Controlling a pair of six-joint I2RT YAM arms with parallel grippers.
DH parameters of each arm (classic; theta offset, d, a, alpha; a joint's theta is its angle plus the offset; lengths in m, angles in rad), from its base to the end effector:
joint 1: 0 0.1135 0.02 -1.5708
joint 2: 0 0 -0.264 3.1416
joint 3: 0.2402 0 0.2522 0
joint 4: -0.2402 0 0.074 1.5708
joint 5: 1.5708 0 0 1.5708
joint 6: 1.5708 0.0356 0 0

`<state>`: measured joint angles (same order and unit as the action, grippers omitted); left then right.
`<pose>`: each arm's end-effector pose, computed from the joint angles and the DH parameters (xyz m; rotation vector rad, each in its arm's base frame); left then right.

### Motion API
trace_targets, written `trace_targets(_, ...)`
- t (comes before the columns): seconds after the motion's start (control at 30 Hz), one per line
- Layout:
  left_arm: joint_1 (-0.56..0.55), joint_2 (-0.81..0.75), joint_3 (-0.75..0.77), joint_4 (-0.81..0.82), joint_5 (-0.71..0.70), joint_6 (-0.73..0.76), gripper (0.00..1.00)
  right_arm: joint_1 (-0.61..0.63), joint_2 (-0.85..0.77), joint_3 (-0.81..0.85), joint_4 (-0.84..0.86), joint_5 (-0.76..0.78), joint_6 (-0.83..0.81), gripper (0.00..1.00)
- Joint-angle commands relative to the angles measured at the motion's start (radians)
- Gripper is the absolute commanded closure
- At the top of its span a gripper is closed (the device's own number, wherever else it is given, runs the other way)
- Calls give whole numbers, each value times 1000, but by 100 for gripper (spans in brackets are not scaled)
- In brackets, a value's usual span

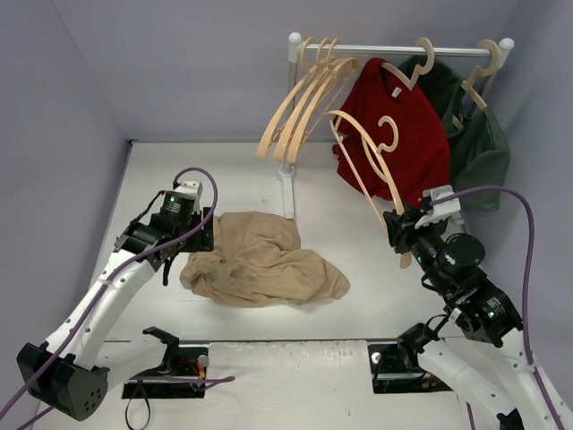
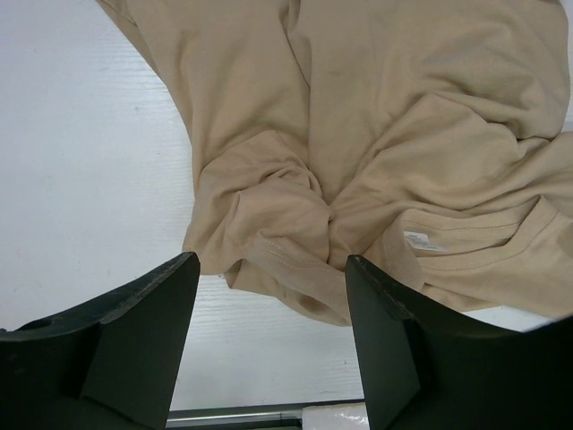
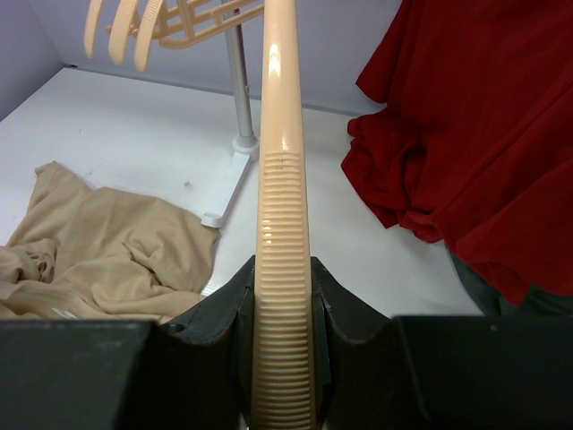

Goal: Place the t-shirt on the hanger

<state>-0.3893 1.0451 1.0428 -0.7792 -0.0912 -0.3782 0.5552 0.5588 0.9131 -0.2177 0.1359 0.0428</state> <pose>0.1958 -0.0768 0.3242 -0.0318 2.3641 -0.2686 0.0989 0.0556 0.4096 -0.2567 1.4243 0.3936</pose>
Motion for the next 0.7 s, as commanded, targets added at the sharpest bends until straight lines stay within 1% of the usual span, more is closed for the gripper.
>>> trace_targets(0.0, 2, -14, 26, 15, 29, -28, 39, -1, -33, 24, 91, -18, -8, 100)
trace_targets(0.07, -9, -16, 25, 14, 40, -37, 40, -1, -63, 0, 56, -39, 14, 100)
trace_targets(0.17, -55, -8, 26, 11, 24, -56, 42, -2, -114, -51, 3, -95, 69, 100)
trace_targets(0.23, -112, 11, 38, -3, -9, -79, 42, -1, -182, -107, -6, -119, 120, 100)
trace_targets(0.33, -157, 44, 40, -20, -77, -109, 43, 2, -257, -157, -4, -121, 195, 100)
trace_targets(0.47, -211, 96, 18, -29, -114, -155, 43, 0, -234, -179, -46, -164, 236, 100)
trace_targets(0.57, -248, 122, 3, -25, -144, -183, 44, 0, -251, -204, -65, -156, 261, 100)
trace_targets(0.67, -289, 145, 3, -25, -182, -194, 44, 0, -232, -206, -70, -157, 275, 100)
